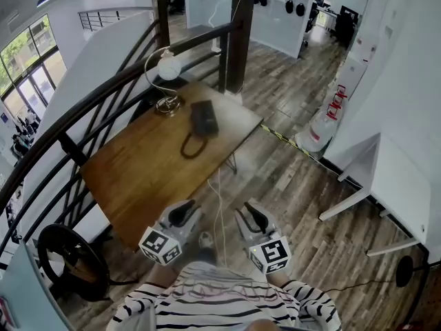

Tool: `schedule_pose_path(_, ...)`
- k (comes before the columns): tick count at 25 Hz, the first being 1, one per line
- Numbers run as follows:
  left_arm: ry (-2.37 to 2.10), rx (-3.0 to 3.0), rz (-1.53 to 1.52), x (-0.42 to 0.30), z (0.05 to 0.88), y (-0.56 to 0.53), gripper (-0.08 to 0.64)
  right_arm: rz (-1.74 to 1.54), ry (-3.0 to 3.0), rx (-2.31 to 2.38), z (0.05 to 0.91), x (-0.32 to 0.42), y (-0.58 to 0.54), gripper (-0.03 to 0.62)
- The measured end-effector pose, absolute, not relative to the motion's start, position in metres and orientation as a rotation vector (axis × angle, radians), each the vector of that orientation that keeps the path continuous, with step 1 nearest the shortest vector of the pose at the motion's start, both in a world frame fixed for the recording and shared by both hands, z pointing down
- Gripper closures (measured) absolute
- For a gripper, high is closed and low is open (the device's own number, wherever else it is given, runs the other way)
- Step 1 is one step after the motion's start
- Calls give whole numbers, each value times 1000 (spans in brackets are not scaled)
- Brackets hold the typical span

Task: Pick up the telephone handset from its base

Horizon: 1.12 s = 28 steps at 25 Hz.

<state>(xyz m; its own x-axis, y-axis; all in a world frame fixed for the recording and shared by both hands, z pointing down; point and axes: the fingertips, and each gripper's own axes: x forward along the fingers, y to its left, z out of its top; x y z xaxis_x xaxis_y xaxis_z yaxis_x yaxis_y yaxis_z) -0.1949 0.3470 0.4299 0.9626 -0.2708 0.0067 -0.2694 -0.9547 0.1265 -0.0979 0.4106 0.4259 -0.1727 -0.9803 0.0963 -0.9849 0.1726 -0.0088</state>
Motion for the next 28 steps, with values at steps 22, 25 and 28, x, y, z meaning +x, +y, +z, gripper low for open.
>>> schedule_pose_path(22,-347,2921,-33,-149,429,113,380,145,-2286,1953,429,-51,180,366)
schedule_pose_path(25,-329,2920,-28,-148,430,93,370,136,-2281,1948,433,-50,159,361)
schedule_pose_path(28,-332,2898,-27,-149,434,74,364,145,-2275,1940,437,-50,140,351)
